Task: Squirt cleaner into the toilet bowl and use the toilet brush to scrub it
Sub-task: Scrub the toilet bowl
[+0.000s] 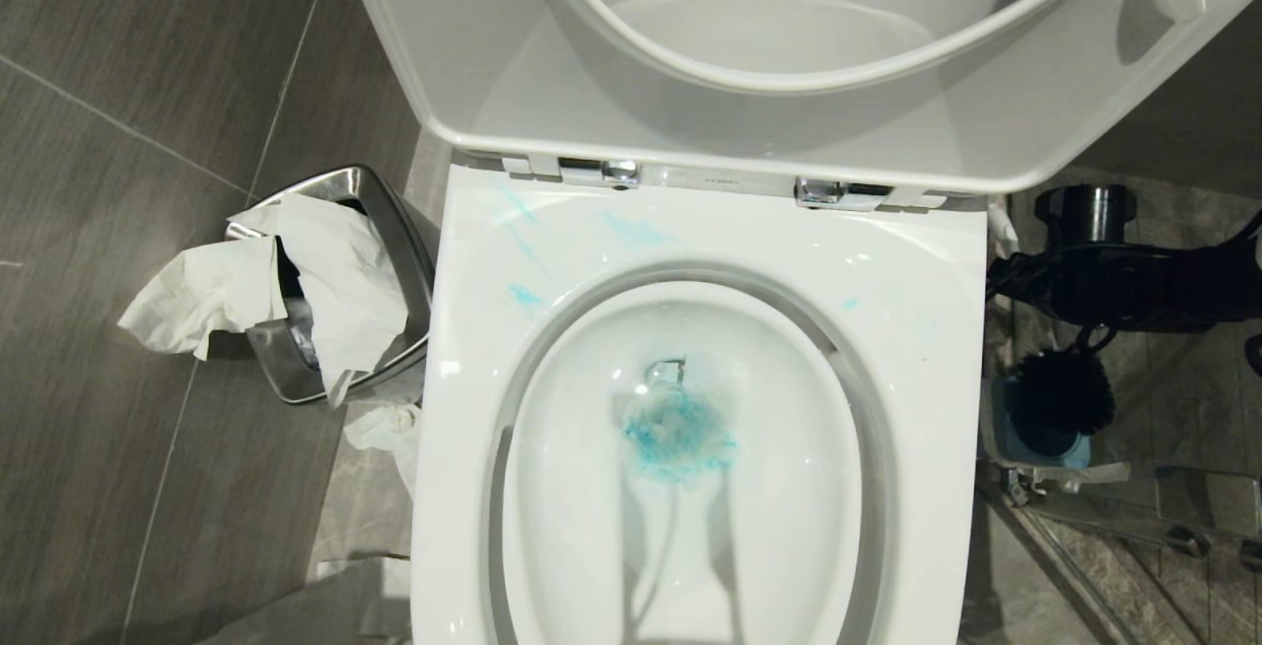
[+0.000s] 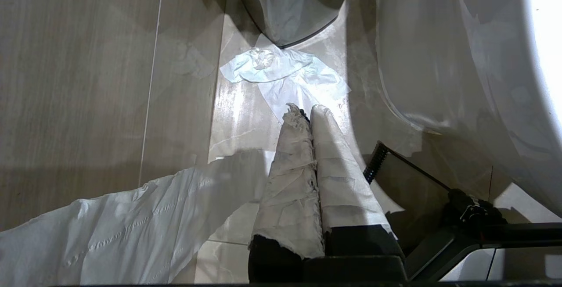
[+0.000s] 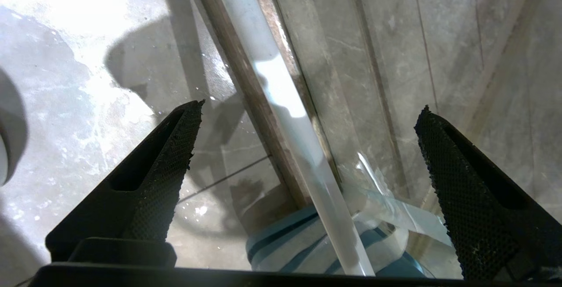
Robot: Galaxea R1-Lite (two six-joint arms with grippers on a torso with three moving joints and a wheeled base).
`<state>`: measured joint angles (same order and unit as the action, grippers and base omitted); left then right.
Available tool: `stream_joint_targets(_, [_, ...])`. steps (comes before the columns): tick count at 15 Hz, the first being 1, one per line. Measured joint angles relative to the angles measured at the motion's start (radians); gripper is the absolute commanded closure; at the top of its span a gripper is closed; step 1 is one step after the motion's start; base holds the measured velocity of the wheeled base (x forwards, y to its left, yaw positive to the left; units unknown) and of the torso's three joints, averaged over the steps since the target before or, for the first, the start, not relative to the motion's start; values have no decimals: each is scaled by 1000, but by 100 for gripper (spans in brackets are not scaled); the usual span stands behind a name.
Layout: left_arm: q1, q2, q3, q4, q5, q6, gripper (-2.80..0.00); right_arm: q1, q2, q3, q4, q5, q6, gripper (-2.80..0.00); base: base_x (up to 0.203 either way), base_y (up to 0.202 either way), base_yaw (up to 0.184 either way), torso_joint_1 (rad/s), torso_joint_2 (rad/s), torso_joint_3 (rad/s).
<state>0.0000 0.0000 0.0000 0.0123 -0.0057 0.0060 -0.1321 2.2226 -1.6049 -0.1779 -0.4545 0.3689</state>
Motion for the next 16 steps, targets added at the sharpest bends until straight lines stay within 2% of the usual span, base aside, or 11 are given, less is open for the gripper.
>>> stream_joint_targets(10, [0,0,0,0,0,1,0,-18,29,-43,0,60,3,-280,0,0,0,0,0,0])
stream_joint_targets(16, [0,0,0,0,0,0,0,-31,39,-54,0,140,3,-280,0,0,0,0,0,0])
